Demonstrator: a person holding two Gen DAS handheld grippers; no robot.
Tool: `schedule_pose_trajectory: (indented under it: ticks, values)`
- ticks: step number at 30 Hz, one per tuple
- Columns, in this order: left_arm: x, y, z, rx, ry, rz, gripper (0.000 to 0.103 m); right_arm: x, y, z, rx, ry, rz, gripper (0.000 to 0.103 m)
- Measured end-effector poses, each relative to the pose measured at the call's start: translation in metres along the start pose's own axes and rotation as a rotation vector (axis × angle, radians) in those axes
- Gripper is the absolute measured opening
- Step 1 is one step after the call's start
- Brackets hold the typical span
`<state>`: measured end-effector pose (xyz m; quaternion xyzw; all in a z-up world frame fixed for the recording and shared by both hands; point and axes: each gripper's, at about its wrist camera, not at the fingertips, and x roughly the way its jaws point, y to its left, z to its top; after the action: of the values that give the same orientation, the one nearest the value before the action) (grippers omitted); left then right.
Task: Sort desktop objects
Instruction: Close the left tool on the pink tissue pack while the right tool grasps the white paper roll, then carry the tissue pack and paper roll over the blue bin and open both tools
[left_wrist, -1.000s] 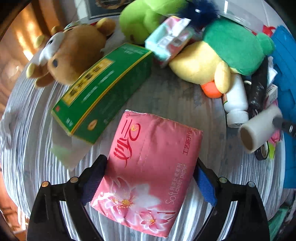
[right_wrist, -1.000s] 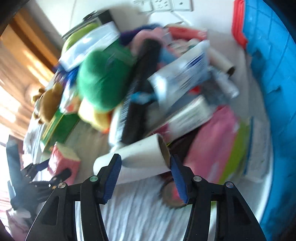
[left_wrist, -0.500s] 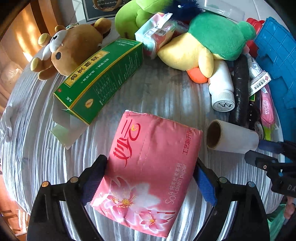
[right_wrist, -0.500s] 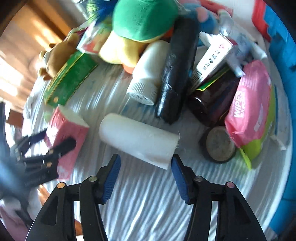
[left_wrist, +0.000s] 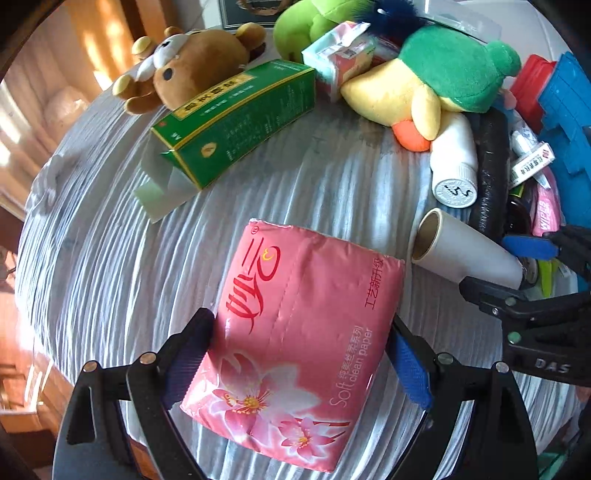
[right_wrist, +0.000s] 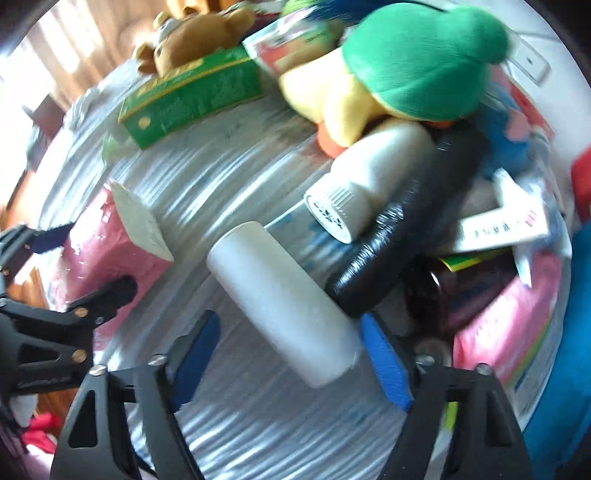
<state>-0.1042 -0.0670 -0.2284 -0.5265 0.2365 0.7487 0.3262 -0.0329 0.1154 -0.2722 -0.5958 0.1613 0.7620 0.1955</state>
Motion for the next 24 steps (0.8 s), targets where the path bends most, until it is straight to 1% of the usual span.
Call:
schedule_pose_trajectory:
  ticks: [1,2,3,4,6,10,11,14,15,16,19,24]
  values:
    - [-0.002,-0.003,-0.001,-0.011,-0.002,0.011,0.091,0.004,0.001,0.001,-0.015,0.016,-0.018,0.064]
    - [-0.004,-0.004,-0.003,-0.019,-0.005,0.020,0.091,0.006,0.002,0.001,-0.024,0.036,-0.017,0.059]
    - [0.013,-0.002,0.008,-0.023,-0.005,0.026,0.091,0.007,0.003,0.001,-0.029,0.051,-0.005,0.057]
    - [0.014,-0.001,0.007,-0.024,-0.006,0.031,0.091,0.007,0.003,0.000,-0.032,0.065,0.022,0.057]
    - [0.016,-0.001,0.008,-0.019,-0.008,0.038,0.091,0.007,0.005,0.002,-0.039,0.068,0.052,0.057]
    - [0.020,0.001,0.013,-0.008,-0.013,0.033,0.091,0.017,0.009,0.020,-0.045,0.054,0.050,0.056]
    - [0.027,0.000,0.019,-0.005,-0.015,0.030,0.091,0.021,0.009,0.022,-0.036,0.056,0.046,0.056]
    - [0.027,-0.001,0.022,0.022,-0.026,0.023,0.089,0.034,0.008,0.029,-0.010,0.069,0.038,0.049]
    - [0.026,-0.002,0.022,0.033,-0.031,0.019,0.087,0.033,0.008,0.030,-0.005,0.054,0.024,0.048]
    - [0.022,-0.002,0.023,0.042,-0.039,0.013,0.084,0.033,0.007,0.031,0.008,0.053,0.026,0.048]
    - [0.001,0.000,0.028,0.070,-0.103,-0.010,0.083,0.018,0.003,0.032,0.061,0.010,0.047,0.048]
    - [-0.034,0.001,0.049,0.096,-0.203,-0.032,0.083,-0.029,-0.005,0.041,0.124,-0.113,0.057,0.048]
